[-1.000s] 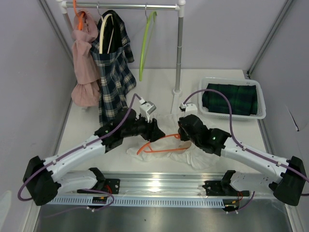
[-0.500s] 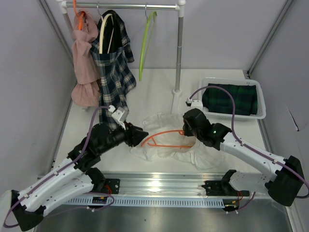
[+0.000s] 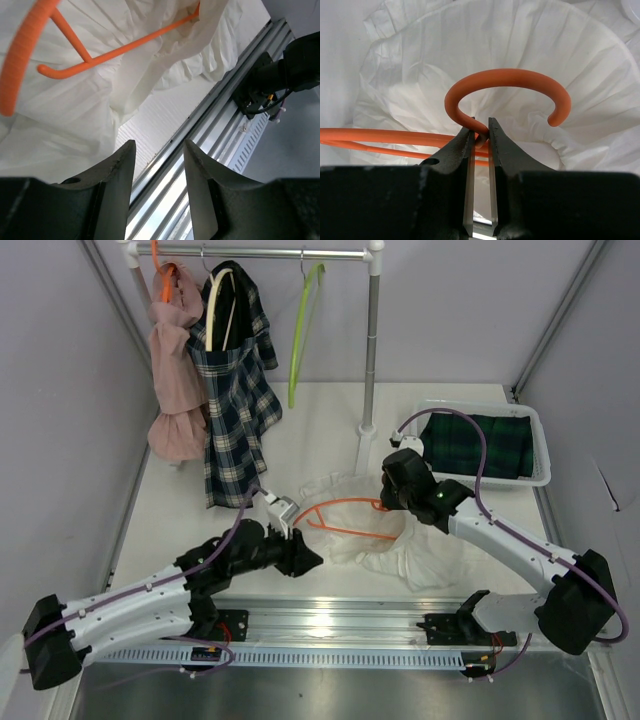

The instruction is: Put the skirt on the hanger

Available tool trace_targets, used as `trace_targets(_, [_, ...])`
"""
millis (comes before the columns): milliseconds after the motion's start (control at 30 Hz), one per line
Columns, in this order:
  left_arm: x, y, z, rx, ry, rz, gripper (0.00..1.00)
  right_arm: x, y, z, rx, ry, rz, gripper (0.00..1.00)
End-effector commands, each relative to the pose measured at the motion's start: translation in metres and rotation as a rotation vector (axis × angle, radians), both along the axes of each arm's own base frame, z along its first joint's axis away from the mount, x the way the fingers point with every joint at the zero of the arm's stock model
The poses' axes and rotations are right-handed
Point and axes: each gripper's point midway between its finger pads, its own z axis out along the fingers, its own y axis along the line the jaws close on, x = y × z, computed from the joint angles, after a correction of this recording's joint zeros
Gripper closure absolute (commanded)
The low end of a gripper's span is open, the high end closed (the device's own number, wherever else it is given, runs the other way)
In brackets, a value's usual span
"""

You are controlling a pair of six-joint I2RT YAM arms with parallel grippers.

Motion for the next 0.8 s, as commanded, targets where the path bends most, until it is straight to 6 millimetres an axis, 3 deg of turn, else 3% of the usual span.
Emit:
trace_targets(0, [0.006,-0.016,0.001,-0.011,-0.003,0.046,0.51,0.011,0.009,0.023,0.064,-0.04,-0.013,1.0])
trace_targets(133, [0.018,-0.025,-0.015,0.069,-0.016,0.106,0.51,0.011,0.008,0.022,0.066,-0.037,-0.016,1.0])
trace_targets(167, [0.022,-0.031,-0.01,0.081,-0.032,0.124,0.51,0.011,0.007,0.022,0.066,-0.036,-0.016,1.0])
trace_targets(233, [0.021,-0.036,-0.028,0.165,-0.032,0.122,0.53,0.011,0.007,0.022,0.067,-0.035,-0.016,1.0])
trace_targets(267, [0.028,-0.043,-0.019,0.163,-0.056,0.144,0.53,0.011,0.006,0.022,0.067,-0.033,-0.016,1.0])
trace_targets(433, [0.027,-0.064,-0.028,0.197,-0.054,0.129,0.55,0.012,0.005,0.023,0.074,-0.034,-0.016,1.0])
trace_targets(467, [0.028,-0.063,-0.037,0.229,-0.044,0.139,0.55,0.012,0.005,0.023,0.073,-0.035,-0.015,1.0])
trace_targets(600, [0.034,-0.067,-0.045,0.277,-0.047,0.165,0.56,0.011,0.004,0.025,0.078,-0.038,-0.013,1.0])
trace_targets(767, [0.038,-0.059,-0.058,0.35,-0.05,0.193,0.58,0.011,0.001,0.024,0.078,-0.034,-0.014,1.0])
